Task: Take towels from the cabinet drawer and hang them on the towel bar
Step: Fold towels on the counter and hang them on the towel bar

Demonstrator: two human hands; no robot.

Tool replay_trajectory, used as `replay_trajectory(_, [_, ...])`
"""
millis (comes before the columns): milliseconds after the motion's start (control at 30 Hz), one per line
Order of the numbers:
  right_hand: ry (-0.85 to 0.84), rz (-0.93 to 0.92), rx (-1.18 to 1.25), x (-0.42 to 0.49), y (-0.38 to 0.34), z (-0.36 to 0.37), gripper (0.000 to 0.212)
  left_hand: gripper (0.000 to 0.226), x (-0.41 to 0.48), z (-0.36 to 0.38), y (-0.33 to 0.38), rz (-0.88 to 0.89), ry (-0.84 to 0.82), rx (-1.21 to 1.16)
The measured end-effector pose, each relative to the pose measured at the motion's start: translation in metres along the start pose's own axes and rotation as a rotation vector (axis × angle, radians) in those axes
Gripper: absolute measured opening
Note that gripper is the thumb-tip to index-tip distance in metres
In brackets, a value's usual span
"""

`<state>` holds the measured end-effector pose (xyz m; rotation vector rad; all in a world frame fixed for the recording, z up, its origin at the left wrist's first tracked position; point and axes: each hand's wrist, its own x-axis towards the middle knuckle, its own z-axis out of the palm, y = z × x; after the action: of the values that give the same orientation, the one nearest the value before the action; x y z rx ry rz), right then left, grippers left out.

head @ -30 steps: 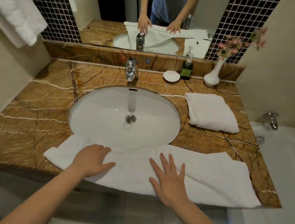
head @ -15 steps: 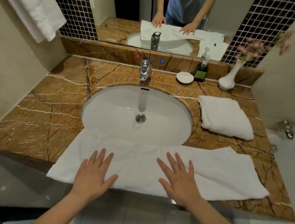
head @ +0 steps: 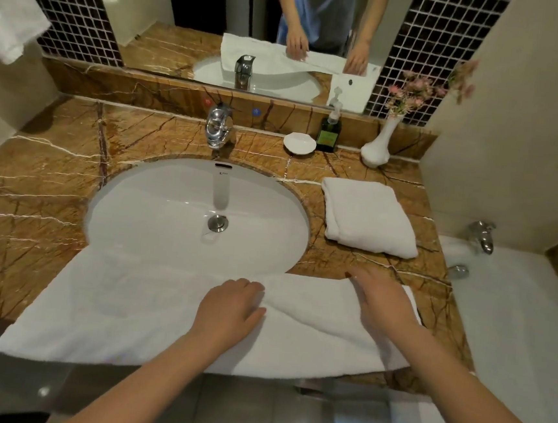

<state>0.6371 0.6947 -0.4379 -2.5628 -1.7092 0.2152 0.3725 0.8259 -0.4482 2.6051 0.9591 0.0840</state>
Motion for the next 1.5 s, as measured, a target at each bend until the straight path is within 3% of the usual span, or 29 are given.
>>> replay_trajectory(100, [-0.141, -0.027, -0.082, 0.015, 0.017, -0.005, 0.052, 0.043, 0.022, 0.011, 0.015, -0.029, -0.076, 0.019])
replay_trajectory(300, [-0.206, -0.046, -0.217, 0.036, 0.029, -0.021, 0.02, 0.039, 0.048, 0.008, 0.015, -0.068, -0.182, -0.043])
replay_trajectory(367, [-0.182, -0.023, -0.006, 0.033, 0.038, -0.028, 0.012, 0.038, 0.053, 0.005, 0.012, -0.085, -0.244, -0.104])
replay_trajectory(500, [-0.142, 0.176, 0.749, 0.016, 0.066, -0.033, 0.019, 0.03, 0.06, 0.0, 0.007, -0.065, -0.319, -0.108])
replay_trajectory(633, [-0.09, 0.383, 0.98, 0.004, 0.08, -0.025, 0.032, 0.022, 0.063, -0.005, 0.002, -0.052, -0.35, -0.166])
replay_trajectory(800, [-0.091, 0.469, 0.757, 0.001, 0.071, -0.003, 0.032, 0.036, 0.064, -0.01, 0.002, -0.045, -0.335, -0.125])
replay_trajectory(1000, [0.078, 0.519, 0.452, -0.009, 0.047, 0.008, 0.015, 0.024, 0.06, -0.009, 0.002, -0.054, -0.316, -0.094])
replay_trajectory(1167, [0.261, 0.666, 0.561, -0.013, 0.044, 0.011, 0.014, 0.021, 0.072, -0.013, 0.01, -0.107, -0.228, 0.001])
replay_trajectory(1400, [0.207, 0.724, 0.39, -0.029, 0.054, 0.031, 0.024, 0.02, 0.091, 0.001, 0.022, -0.026, -0.213, -0.032])
replay_trajectory(1500, [0.206, 0.734, 0.296, -0.03, 0.047, 0.031, 0.025, 0.02, 0.089, 0.011, 0.019, -0.083, -0.219, -0.148])
